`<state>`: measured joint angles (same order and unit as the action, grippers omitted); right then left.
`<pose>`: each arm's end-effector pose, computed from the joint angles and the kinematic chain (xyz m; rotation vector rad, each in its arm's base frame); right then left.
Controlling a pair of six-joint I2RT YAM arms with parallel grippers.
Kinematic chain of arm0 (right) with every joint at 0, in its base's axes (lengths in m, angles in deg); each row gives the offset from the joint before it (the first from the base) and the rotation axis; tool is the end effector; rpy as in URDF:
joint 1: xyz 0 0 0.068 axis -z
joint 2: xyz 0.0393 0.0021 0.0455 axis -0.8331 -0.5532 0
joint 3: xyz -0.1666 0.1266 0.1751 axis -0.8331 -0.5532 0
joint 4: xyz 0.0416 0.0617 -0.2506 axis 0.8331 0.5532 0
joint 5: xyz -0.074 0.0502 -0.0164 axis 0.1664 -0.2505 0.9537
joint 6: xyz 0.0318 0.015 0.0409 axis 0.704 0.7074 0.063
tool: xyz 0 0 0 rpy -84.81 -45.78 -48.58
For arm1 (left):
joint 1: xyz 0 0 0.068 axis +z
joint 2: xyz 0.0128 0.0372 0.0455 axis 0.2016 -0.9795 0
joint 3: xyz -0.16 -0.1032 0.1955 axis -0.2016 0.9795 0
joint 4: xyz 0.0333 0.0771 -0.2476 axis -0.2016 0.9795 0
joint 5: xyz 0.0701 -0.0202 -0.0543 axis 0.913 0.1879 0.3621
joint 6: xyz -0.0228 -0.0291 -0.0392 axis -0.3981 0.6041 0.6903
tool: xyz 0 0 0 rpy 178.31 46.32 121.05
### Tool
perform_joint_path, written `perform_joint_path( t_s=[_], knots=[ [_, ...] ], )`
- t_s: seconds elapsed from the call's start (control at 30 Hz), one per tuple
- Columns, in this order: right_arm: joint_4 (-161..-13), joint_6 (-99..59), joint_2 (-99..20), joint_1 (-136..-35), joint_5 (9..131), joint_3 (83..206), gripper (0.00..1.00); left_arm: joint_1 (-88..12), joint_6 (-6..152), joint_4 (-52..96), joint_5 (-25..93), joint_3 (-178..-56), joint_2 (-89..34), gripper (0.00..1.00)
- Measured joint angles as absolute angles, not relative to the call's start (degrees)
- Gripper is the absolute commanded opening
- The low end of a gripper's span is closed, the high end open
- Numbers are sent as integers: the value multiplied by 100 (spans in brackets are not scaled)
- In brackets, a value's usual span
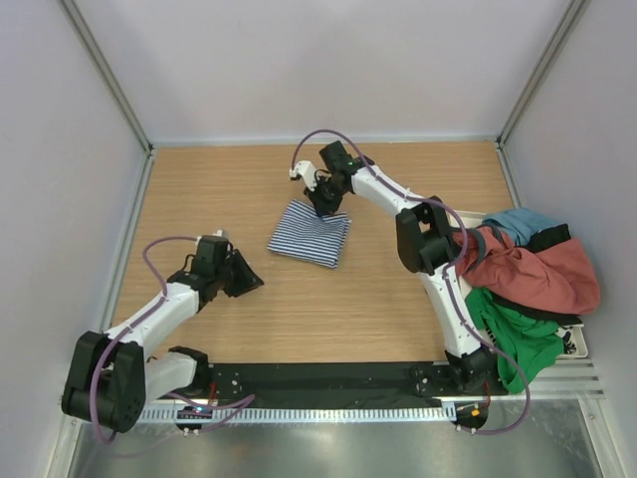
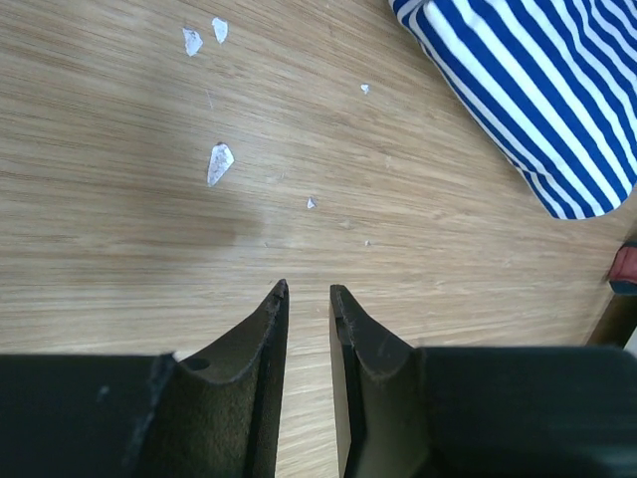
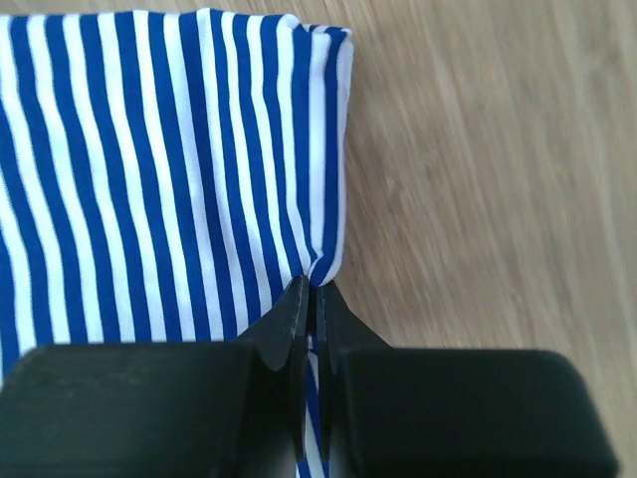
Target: Fold and stack the tank tops
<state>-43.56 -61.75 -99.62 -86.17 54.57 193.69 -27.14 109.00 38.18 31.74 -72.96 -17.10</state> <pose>0.4541 0.2759 0.1763 -1.4857 2.0869 0.4973 0.1990 -0.0620 0.1687 -0.6270 2.4964 -0.6755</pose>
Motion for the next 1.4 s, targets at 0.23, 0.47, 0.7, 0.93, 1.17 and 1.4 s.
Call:
perform_joint_path(
  t_s=[0.23,0.47,0.7,0.93,1.17,1.4],
  knots=[
    [-5046,-5913,-9722,-8611,5610,18670,55,-2801,10902,3885,3200,-7322,-1627,25],
    [-5322,-5275,-9289,-8591,5603,18228,67,-2830,10885,4052,3327,-7623,-1590,28],
    [-6135,-3682,-7929,-8591,5892,17319,42,-2838,10780,4058,3607,-8417,-1955,46],
    [-6592,-1472,-6828,-8591,6913,16272,88,-2838,10756,3925,3668,-9243,-2847,58],
    [-6648,312,-6384,-8591,7892,14689,85,-2812,10679,3824,3661,-9929,-3765,57],
    [-7118,1252,-6520,-8591,8143,14405,71,-2784,10563,3665,3644,-10342,-4475,53]
  ],
)
